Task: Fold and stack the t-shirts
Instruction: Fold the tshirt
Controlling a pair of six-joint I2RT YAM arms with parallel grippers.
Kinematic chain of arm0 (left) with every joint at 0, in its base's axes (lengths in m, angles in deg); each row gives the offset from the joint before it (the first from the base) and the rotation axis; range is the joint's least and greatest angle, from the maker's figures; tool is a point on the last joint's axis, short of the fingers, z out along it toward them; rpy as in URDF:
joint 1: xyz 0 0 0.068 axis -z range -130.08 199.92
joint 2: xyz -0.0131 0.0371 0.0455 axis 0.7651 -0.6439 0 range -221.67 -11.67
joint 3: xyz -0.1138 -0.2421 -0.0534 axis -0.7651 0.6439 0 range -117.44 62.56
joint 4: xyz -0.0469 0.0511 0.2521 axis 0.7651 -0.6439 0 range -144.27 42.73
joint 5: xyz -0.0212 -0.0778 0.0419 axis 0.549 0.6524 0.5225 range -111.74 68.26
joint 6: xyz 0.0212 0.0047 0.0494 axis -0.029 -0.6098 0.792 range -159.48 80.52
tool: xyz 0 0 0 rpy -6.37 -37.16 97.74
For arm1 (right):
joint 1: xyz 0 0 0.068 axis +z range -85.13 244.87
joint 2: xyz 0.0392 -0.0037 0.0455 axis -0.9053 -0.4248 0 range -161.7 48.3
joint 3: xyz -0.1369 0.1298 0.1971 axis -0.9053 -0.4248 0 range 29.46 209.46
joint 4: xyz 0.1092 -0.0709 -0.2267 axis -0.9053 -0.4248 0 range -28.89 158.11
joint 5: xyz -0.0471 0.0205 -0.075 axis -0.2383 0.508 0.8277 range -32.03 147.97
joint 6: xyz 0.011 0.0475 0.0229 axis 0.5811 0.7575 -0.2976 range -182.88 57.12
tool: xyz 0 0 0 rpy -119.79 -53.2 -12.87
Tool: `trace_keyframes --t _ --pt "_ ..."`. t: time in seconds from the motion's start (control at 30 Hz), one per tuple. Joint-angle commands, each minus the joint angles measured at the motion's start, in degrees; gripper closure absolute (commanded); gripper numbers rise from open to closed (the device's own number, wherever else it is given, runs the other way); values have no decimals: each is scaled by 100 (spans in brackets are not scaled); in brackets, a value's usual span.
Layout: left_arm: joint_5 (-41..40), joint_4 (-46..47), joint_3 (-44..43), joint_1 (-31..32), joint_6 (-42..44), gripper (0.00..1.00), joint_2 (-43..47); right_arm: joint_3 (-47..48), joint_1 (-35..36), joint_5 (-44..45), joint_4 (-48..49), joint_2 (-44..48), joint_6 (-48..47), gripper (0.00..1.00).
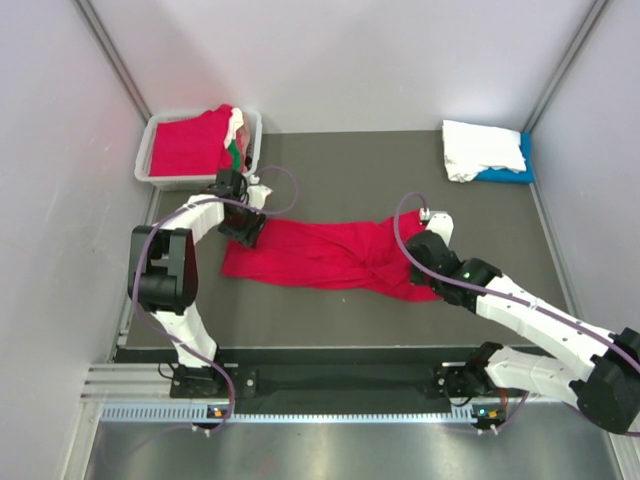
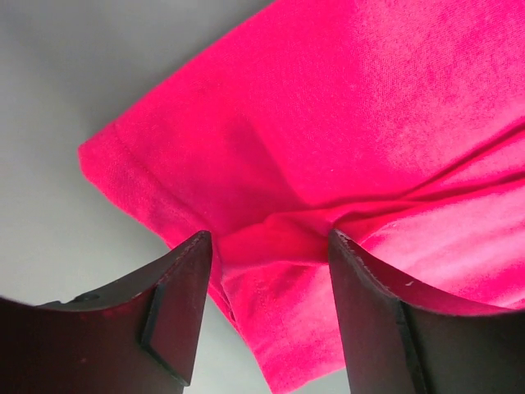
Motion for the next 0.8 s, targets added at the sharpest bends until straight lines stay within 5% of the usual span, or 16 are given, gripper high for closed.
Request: trace_keyframes --t 0.0,0.37,0.43,0.53,0.77 --pt "87 152 83 -35 -39 37 326 15 -53 147 26 113 2 100" --pt "43 152 171 -71 -39 43 458 23 -53 305 -62 183 -51 100" --pt "42 126 180 -79 -30 61 476 -12 -53 306 -62 174 -42 100" --pt "8 134 188 -106 -39 100 519 -29 -53 288 -62 156 -24 100" --pt "34 91 223 -167 -65 100 651 32 -62 340 -80 200 -68 100"
